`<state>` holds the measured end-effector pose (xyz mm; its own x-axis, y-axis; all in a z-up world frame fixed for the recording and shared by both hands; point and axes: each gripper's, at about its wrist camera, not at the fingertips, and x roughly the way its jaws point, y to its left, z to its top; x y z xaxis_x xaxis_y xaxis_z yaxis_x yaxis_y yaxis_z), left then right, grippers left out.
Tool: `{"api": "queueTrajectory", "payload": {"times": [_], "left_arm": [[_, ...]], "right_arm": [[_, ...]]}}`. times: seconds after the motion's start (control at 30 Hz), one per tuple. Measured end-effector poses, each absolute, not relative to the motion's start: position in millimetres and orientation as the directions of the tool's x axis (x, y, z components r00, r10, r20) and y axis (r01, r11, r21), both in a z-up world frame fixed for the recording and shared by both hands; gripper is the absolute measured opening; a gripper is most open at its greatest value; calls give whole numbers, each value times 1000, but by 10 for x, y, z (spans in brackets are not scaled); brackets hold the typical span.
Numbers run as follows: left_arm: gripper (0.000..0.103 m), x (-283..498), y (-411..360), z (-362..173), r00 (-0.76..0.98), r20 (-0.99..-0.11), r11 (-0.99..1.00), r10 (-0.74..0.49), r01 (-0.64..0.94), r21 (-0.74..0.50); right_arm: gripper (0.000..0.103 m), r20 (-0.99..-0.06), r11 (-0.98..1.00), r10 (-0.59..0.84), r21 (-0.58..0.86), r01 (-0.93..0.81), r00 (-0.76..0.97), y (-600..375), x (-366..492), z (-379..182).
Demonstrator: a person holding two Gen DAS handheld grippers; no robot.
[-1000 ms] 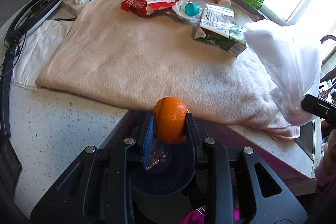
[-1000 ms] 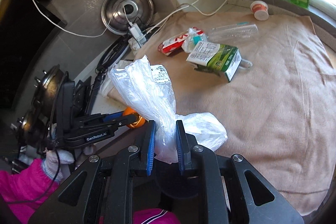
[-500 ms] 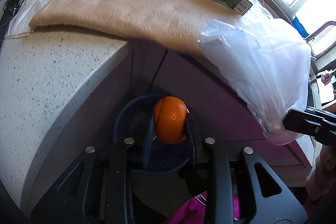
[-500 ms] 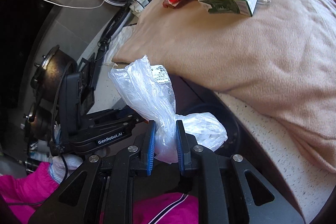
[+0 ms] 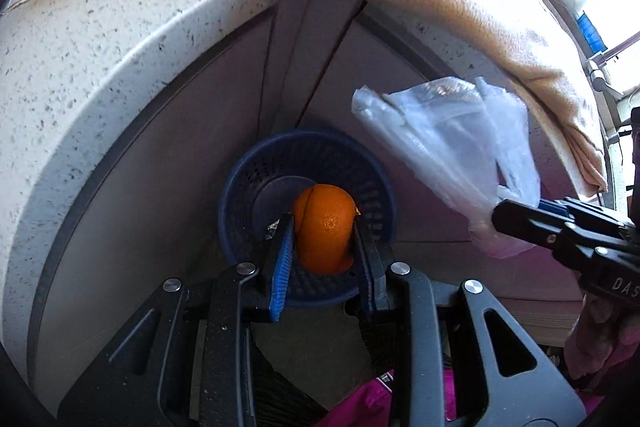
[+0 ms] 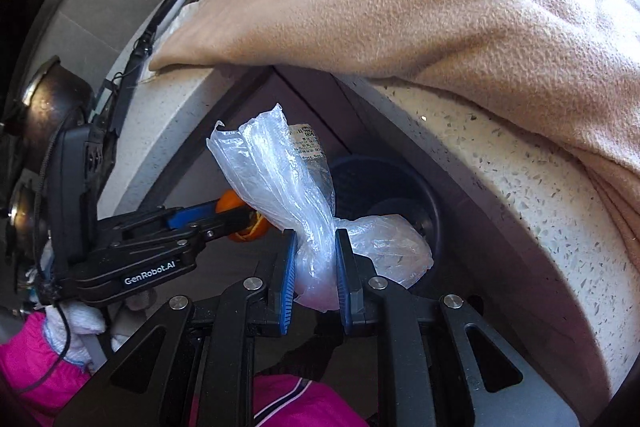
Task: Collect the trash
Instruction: 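Carry the orange and plastic bag to the blue wastebasket and release both, then raise both open tools back over the towel toward the red wrapper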
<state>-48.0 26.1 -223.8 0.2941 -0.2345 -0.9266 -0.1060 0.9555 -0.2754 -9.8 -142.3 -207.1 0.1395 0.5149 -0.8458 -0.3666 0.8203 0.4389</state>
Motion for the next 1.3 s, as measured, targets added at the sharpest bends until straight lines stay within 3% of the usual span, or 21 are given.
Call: {"api": "queueTrajectory", "payload": {"times": [0.7,1.03,1.3], "left_arm": [[29,-423,212,-2637,228,-953,964,-199,-127,-232],[30,-496,209,-2572,222,-958,967,-182,-137,-215],[30,-470,235,-2475,246,-954,969,-172,-133,-209]], "right_arm": [[21,-904,864,408,338,-373,127,-1193,8,-2611],[40,-904,861,407,330,-388,132,-1154,56,-2617],[41,-898,852,420,341,-397,131,-1124,58,-2513]]}}
